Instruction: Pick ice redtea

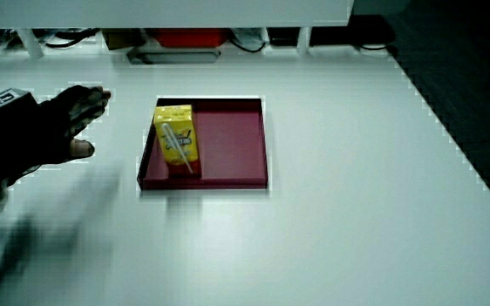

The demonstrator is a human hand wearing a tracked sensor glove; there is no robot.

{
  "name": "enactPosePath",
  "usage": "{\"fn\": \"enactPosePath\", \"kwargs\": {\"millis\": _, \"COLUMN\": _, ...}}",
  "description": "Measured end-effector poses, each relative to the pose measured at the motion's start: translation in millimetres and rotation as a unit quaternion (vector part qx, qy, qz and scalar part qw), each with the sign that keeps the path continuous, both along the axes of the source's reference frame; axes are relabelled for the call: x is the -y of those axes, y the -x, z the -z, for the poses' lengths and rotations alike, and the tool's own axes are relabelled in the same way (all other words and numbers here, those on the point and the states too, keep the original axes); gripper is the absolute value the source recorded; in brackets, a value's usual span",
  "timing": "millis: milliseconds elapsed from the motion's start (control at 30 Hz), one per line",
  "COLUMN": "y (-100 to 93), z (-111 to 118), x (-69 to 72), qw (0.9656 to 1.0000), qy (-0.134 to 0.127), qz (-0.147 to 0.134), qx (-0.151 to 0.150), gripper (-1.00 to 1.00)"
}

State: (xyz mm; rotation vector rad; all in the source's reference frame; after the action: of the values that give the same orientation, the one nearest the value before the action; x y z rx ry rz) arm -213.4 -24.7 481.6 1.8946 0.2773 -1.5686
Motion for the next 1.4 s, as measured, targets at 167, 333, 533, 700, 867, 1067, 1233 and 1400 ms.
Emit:
{"fn": "enactPosePath", "kwargs": {"millis": 167, "y": -20.4, "z": -3, "x": 7.6, "qw": 0.9997, "qy": 0.024, "qz": 0.005, "qx": -0.001, "gripper": 0.00}}
{"fn": "enactPosePath", "kwargs": {"millis": 333, "y": -40.6, "z": -11, "x": 14.4, "qw": 0.9992, "qy": 0.031, "qz": 0.001, "qx": -0.026, "gripper": 0.00}}
{"fn": "enactPosePath", "kwargs": {"millis": 533, "y": -62.1, "z": -21, "x": 22.2, "qw": 0.9986, "qy": 0.022, "qz": 0.003, "qx": -0.048, "gripper": 0.00}}
{"fn": "enactPosePath", "kwargs": {"millis": 700, "y": -77.8, "z": -29, "x": 22.8, "qw": 0.9977, "qy": 0.038, "qz": -0.002, "qx": -0.056, "gripper": 0.00}}
{"fn": "enactPosePath", "kwargs": {"millis": 867, "y": -90.4, "z": -40, "x": 24.3, "qw": 0.9981, "qy": 0.028, "qz": -0.006, "qx": -0.054, "gripper": 0.00}}
{"fn": "enactPosePath", "kwargs": {"millis": 1067, "y": -99.7, "z": -45, "x": 24.7, "qw": 0.9984, "qy": 0.020, "qz": -0.010, "qx": -0.052, "gripper": 0.00}}
{"fn": "enactPosePath", "kwargs": {"millis": 1233, "y": -100.4, "z": -44, "x": 23.5, "qw": 0.9984, "qy": 0.019, "qz": -0.003, "qx": -0.053, "gripper": 0.00}}
{"fn": "enactPosePath", "kwargs": {"millis": 1400, "y": -96.3, "z": -44, "x": 23.3, "qw": 0.9985, "qy": -0.004, "qz": 0.019, "qx": -0.051, "gripper": 0.14}}
